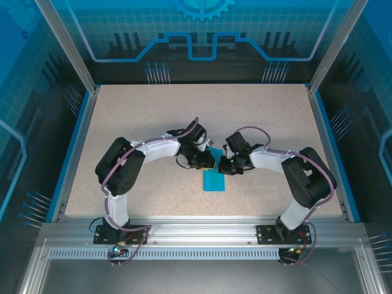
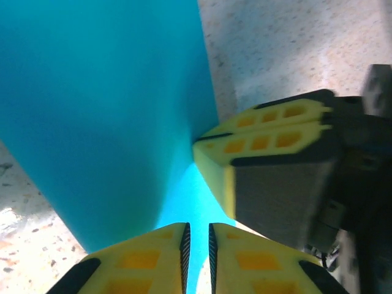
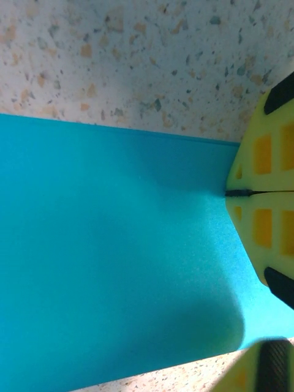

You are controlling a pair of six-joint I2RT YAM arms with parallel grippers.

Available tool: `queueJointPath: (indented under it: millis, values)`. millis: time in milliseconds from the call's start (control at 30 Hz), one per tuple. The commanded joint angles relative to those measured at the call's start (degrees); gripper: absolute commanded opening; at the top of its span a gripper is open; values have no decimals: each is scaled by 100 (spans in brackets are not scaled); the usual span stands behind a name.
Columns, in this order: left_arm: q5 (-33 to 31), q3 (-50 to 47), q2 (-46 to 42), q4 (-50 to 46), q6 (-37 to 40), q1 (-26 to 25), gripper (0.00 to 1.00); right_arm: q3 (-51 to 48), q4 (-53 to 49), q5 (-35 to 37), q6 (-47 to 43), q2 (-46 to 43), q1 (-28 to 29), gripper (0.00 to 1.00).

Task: Fold a paper plane with a square sheet of paper (fold left side to right side)
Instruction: First fold the square sheet of paper in half at the center of the table.

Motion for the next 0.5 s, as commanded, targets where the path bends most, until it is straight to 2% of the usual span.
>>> queueJointPath:
  millis: [0, 267, 467]
  values:
    - [23, -139, 146, 40, 171, 16, 19, -142, -566, 256, -95, 355, 127, 6]
    - [-455, -371, 337, -66, 228, 121, 16, -79, -742, 309, -216, 412, 132, 6]
    - [-495, -662, 212, -57, 281, 349, 15, -112, -755, 354, -218, 442, 127, 6]
